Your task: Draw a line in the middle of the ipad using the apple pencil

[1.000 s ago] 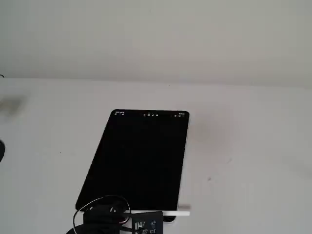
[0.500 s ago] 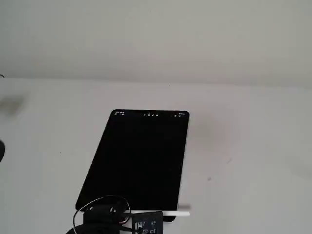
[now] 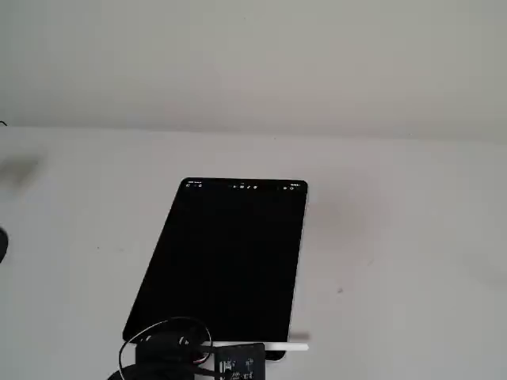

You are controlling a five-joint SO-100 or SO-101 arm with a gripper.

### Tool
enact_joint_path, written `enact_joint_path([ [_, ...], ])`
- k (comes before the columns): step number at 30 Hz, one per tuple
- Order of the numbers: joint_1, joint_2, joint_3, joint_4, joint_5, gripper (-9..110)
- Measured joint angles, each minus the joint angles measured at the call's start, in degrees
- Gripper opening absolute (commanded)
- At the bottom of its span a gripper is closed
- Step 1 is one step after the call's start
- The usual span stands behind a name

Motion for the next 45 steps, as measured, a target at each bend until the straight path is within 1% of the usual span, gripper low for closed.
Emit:
enact_joint_path([
  [16, -1.14, 0.00, 0.09, -0.79, -0.70, 0],
  [20, -3.43, 0.00, 0.18, -4.66, -10.28, 0],
  [24, -4.83, 0.00, 0.44, -13.27, -21.09, 0],
  [31, -8.44, -1.58, 4.57, -34.28, -42.19, 0],
  [34, -8.79, -8.61, 4.75, -46.49, -51.06, 0],
  [39, -8.61, -34.45, 3.78, -78.93, -61.70, 0],
  [42, -8.00, -58.01, -2.99, -101.34, -66.36, 0],
  [45, -7.38, -82.18, -11.60, -120.85, -70.40, 0],
])
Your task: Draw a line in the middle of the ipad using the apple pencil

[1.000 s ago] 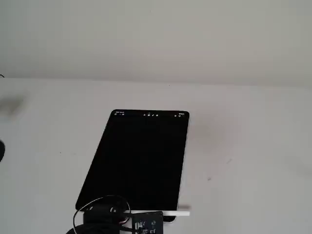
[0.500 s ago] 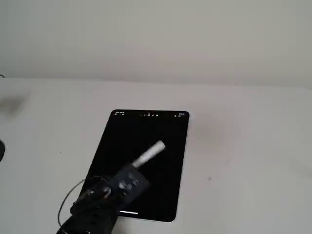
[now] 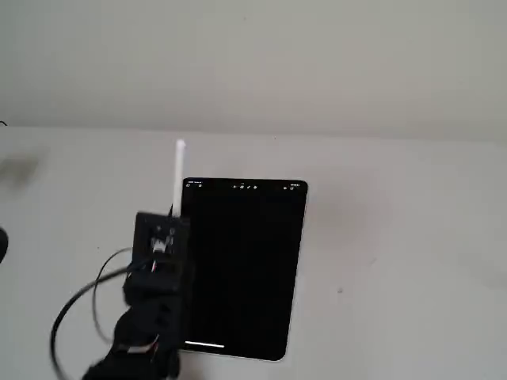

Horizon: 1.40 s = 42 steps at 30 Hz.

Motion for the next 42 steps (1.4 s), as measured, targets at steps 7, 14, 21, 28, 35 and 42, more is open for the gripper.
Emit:
enact_joint_path([
  [7, 0.88, -36.91, -19.25, -15.56, -5.89, 0],
  [14, 2.02, -51.59, -34.19, -16.61, -8.26, 0],
  [21, 3.60, -57.04, -42.54, -15.21, -9.67, 0],
  [28, 4.13, -58.01, -45.70, -13.80, -9.93, 0],
  [35, 4.13, -59.06, -45.79, -13.89, -11.51, 0],
  [42, 4.13, -60.73, -45.88, -16.26, -13.18, 0],
])
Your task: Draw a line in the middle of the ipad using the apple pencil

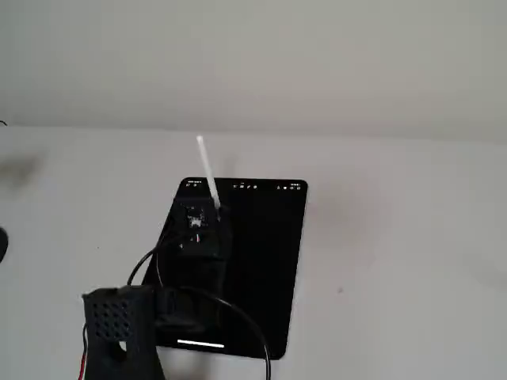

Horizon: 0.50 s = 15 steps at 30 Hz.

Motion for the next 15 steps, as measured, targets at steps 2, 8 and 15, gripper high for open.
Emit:
enact_joint_path([
  [2, 0.00, 0.00, 0.00, -0.09, 0.00, 0],
  [8, 0.00, 0.00, 2.81, -2.55, -0.44, 0],
  [15, -0.35, 0.18, 7.29, -6.86, -0.53, 0],
])
